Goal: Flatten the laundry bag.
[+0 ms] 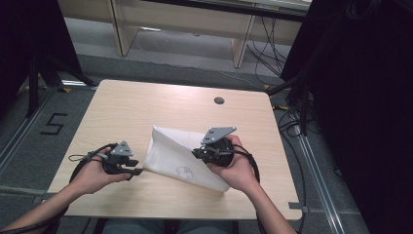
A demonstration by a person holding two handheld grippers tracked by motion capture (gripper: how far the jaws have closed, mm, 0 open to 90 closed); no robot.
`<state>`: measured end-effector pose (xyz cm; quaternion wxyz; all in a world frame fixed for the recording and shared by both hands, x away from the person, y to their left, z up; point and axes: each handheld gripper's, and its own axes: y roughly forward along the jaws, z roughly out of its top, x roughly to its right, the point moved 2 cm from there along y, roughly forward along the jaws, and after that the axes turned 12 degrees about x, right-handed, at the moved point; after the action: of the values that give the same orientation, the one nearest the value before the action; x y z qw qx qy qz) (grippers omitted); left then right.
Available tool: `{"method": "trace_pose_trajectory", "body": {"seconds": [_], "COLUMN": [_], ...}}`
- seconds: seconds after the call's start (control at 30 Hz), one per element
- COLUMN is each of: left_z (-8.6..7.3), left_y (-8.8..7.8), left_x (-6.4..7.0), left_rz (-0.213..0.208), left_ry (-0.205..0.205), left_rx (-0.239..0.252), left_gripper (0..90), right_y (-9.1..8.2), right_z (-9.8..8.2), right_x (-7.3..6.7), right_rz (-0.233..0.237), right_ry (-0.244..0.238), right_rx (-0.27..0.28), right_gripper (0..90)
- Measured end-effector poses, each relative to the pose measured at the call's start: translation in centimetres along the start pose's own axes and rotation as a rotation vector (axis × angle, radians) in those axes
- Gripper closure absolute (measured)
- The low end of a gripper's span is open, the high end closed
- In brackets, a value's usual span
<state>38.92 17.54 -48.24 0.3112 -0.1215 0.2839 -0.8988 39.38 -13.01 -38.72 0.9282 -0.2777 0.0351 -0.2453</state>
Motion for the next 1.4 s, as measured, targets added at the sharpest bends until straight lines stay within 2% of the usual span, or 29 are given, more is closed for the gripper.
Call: {"method": "trace_pose_trajectory", "body": {"seconds": [0.07,0.1,0.13,0.23,0.27,0.33,0.37,0.43,0.47,0.57,0.67,0.73,0.8,0.9,0.93,0.97,1.03,1.07,1.23,1.27,1.3,1.37,1.4], "left_z": [-0.8,-0.9,-1.0,-1.0,-1.1,-1.1,-1.2,-1.2,-1.2,-1.2,-1.3,-1.3,-1.4,-1.6,-1.7,-1.8,-1.8,-1.9,-2.4,-2.5,-2.5,-2.5,-2.5], "left_y": [-0.5,-0.6,-0.6,-0.8,-0.7,-0.7,-0.6,-0.6,-0.6,-0.7,-0.7,-0.7,-0.8,-0.9,-0.9,-1.1,-1.2,-1.5,-2.1,-2.2,-2.3,-2.4,-2.4], "left_x": [-0.4,-0.5,-0.5,-0.7,-0.8,-1.0,-1.1,-1.2,-1.4,-1.7,-2.0,-2.1,-2.5,-2.9,-3.0,-3.4,-3.5,-4.1,-5.9,-6.2,-6.4,-6.7,-6.8], "left_rz": [-0.005,-0.013,-0.003,0.004,0.015,0.026,0.024,0.026,0.036,0.040,0.049,0.060,0.060,0.074,0.077,0.076,0.082,0.092,0.150,0.166,0.177,0.185,0.193], "left_ry": [-0.068,-0.067,-0.084,-0.074,-0.090,-0.074,-0.085,-0.080,-0.090,-0.105,-0.103,-0.100,-0.096,-0.107,-0.121,-0.112,-0.127,-0.132,-0.161,-0.167,-0.172,-0.169,-0.180], "left_rx": [0.018,0.018,0.025,0.025,0.027,0.014,0.012,0.014,0.013,0.018,0.014,0.009,0.005,0.004,0.003,-0.002,-0.004,-0.010,0.017,0.024,0.029,0.033,0.045], "left_gripper": [58.6,57.7,56.6,55.9,55.9,55.9,55.9,55.9,55.8,55.6,55.6,55.7,55.8,55.8,55.9,55.9,55.9,55.9,56.0,56.0,56.1,56.0,55.8], "right_y": [0.0,0.1,0.0,0.0,-0.1,-0.2,-0.2,-0.3,-0.3,-0.2,-0.1,-0.1,-0.1,-0.2,-0.2,-0.1,-0.1,0.1,0.7,0.8,1.0,1.1,1.3], "right_z": [-0.2,-0.2,-0.3,-0.4,-0.4,-0.3,-0.2,-0.1,0.1,0.1,0.2,0.2,0.2,0.1,0.1,0.0,0.0,-0.1,-0.4,-0.5,-0.6,-0.7,-1.0], "right_x": [-0.5,-0.5,-0.7,-0.9,-1.3,-1.6,-1.8,-2.2,-2.7,-3.5,-4.2,-4.5,-4.8,-5.2,-5.3,-5.7,-5.8,-6.3,-7.1,-7.3,-7.4,-7.6,-8.1], "right_rz": [0.003,0.011,0.010,0.013,0.025,0.034,0.047,0.051,0.071,0.081,0.102,0.113,0.123,0.136,0.153,0.176,0.183,0.213,0.260,0.261,0.278,0.279,0.304], "right_ry": [0.003,-0.006,0.009,0.002,-0.006,-0.011,-0.015,-0.014,-0.030,-0.028,-0.040,-0.026,-0.042,-0.037,-0.045,-0.054,-0.061,-0.067,-0.089,-0.079,-0.093,-0.080,-0.079], "right_rx": [0.003,0.012,0.002,0.011,0.016,0.020,0.021,0.026,0.026,0.029,0.020,0.009,0.010,0.006,0.009,0.007,0.009,0.000,-0.017,-0.025,-0.029,-0.034,-0.049], "right_gripper": [89.4,89.4,89.4,89.4,89.4,89.4,89.4,89.4,89.4,89.4,89.3,89.3,89.3,89.3,89.3,89.3,89.3,89.3,89.3,89.3,89.3,89.3,89.3]}}
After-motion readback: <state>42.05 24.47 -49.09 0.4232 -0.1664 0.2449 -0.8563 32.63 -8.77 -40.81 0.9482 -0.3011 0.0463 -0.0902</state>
